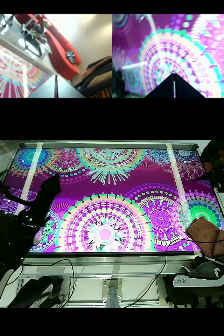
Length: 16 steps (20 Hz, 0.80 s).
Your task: Fold the clothes and pants, and hang the long-sleeved shirts on hangers.
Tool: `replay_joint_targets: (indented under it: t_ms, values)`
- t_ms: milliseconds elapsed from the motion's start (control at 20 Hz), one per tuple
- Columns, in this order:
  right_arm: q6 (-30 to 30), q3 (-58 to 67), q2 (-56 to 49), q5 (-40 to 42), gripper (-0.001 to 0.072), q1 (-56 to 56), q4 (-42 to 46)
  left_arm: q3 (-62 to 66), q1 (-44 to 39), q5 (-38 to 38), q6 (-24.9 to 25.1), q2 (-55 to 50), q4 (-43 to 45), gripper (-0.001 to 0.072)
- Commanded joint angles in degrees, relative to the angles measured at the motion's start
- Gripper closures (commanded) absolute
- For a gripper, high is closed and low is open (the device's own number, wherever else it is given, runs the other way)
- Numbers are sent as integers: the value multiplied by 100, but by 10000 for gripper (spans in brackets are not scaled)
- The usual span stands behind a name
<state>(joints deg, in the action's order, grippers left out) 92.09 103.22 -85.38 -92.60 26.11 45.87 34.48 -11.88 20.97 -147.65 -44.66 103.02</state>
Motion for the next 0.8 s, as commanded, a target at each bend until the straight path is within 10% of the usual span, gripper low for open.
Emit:
replay_joint_targets:
  t_ms: [0, 750]
  values:
    - [-616, -2, -17, 70, 702, -1121, -614, 7, 210, -116, 2, 304, 7, 693]
    - [-1078, 0, -98, 232, 699, -3222, -52, 7, 210, -131, -2, 678, 2, 693]
